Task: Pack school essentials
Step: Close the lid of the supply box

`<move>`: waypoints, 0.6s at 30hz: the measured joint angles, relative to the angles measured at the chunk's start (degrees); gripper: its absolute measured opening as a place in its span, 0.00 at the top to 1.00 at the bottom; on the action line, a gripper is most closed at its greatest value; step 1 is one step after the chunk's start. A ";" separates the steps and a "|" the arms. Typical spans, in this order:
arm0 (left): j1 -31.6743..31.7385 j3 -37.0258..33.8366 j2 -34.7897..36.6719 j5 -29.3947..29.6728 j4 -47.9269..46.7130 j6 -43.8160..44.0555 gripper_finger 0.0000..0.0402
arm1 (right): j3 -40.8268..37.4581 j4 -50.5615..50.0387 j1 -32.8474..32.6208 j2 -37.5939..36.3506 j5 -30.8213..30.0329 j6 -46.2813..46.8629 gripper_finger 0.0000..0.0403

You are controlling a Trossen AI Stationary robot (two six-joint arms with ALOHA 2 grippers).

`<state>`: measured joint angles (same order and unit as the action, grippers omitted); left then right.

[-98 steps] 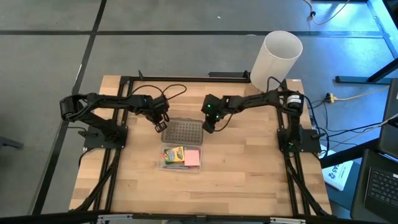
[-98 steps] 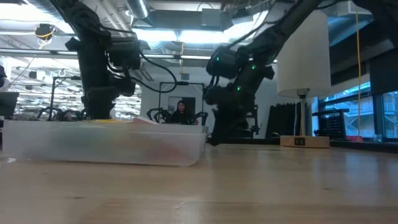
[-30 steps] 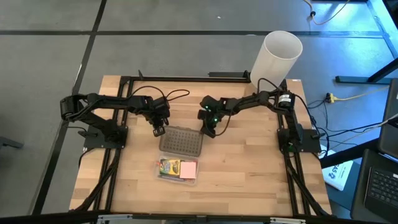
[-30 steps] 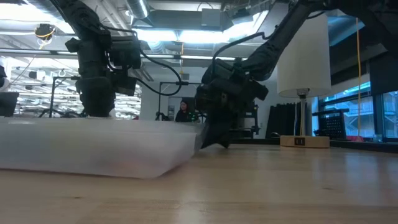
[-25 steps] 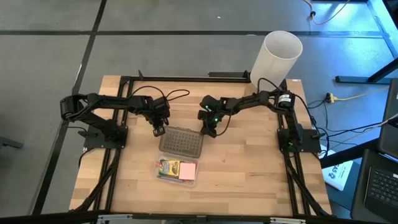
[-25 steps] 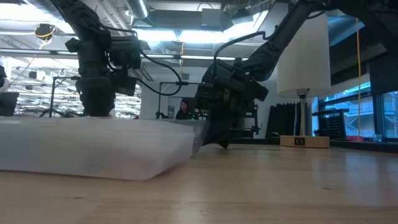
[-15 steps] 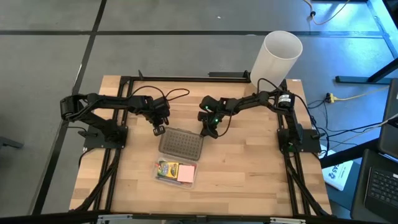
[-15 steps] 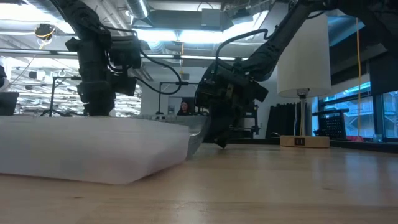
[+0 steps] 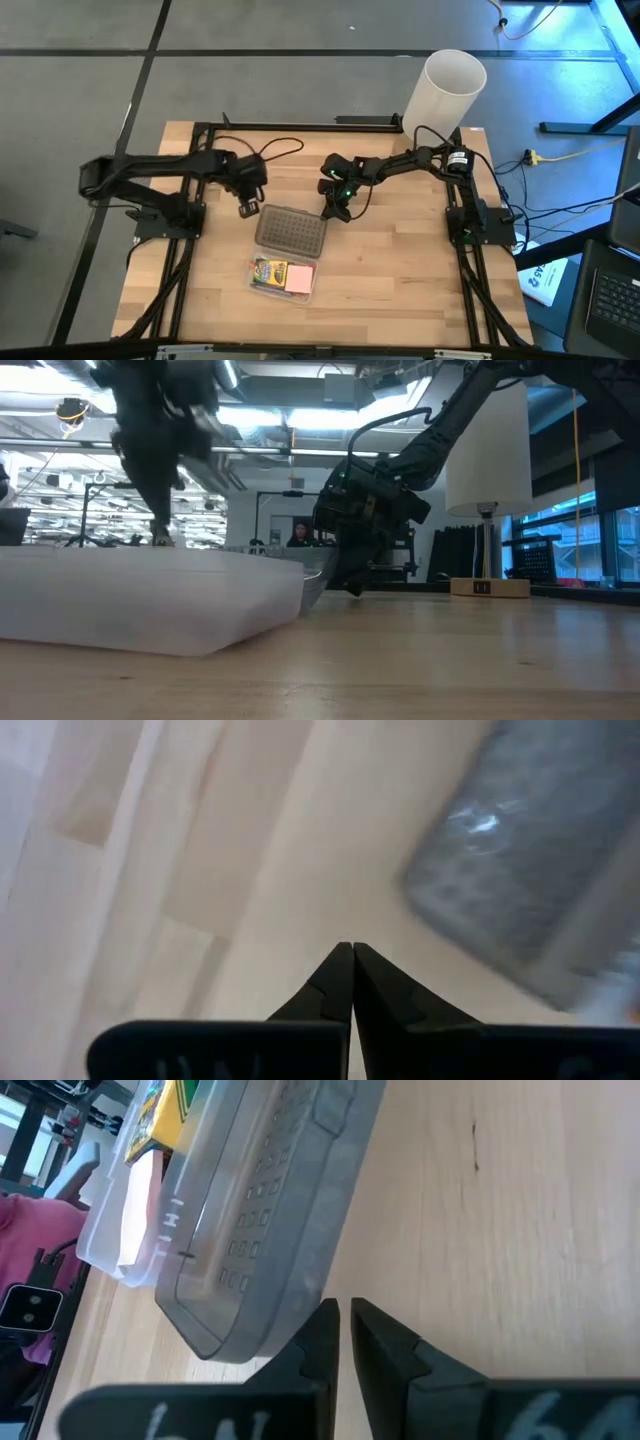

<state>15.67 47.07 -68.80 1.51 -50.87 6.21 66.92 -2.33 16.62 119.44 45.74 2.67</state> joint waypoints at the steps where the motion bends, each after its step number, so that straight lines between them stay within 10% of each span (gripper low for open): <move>1: -1.55 0.02 1.60 -0.43 -0.10 1.42 1.00 | 0.00 0.01 0.00 0.00 0.00 0.01 0.91; 18: -33.30 -0.03 -0.97 -6.13 4.16 16.47 1.00 | 0.02 0.57 0.04 -0.07 -0.02 0.01 0.91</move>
<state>-17.63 47.05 -69.78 -4.61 -46.72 22.68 66.94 -1.76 16.67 119.37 45.72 2.68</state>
